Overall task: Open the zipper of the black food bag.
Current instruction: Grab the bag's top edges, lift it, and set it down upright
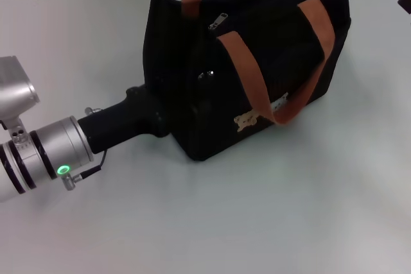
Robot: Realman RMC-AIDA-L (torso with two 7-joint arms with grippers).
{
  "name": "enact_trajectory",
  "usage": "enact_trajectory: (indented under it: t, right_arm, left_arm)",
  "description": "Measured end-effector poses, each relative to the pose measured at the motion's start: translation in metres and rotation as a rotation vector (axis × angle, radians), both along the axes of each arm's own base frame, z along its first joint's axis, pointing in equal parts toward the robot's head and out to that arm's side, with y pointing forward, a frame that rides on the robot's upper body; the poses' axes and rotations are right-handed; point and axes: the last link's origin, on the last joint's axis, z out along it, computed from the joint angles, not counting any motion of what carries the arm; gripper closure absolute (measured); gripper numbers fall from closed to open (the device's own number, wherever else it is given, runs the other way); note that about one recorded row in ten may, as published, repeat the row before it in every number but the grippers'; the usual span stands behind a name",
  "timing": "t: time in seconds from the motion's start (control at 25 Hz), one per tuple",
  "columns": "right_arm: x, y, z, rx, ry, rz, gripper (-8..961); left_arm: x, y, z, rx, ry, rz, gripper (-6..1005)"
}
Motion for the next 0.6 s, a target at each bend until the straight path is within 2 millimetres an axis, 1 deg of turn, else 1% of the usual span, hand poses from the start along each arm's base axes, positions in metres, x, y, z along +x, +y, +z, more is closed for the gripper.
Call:
enact_trajectory:
  t: [0.2, 0.4, 0.6]
  right_arm:
    - [0.0002, 0.0029, -0.0012, 0.000, 0.002, -0.012, 142]
    - [-0.0025, 0.0074, -0.0018, -0.003, 0.002, -0.011, 142]
    - [-0.0023, 0.0079, -0.0059, -0.014, 0.014, -0.021, 142]
  left_arm:
    - [0.0007, -0.0044, -0.0076, -0.016, 0.032, -0.032, 292]
    - [-0.0038, -0.0046, -0.0085, -0.006, 0.051, -0.016, 301]
    - [-0.0061, -0.0057, -0.0097, 0.009, 0.064, -0.017, 449]
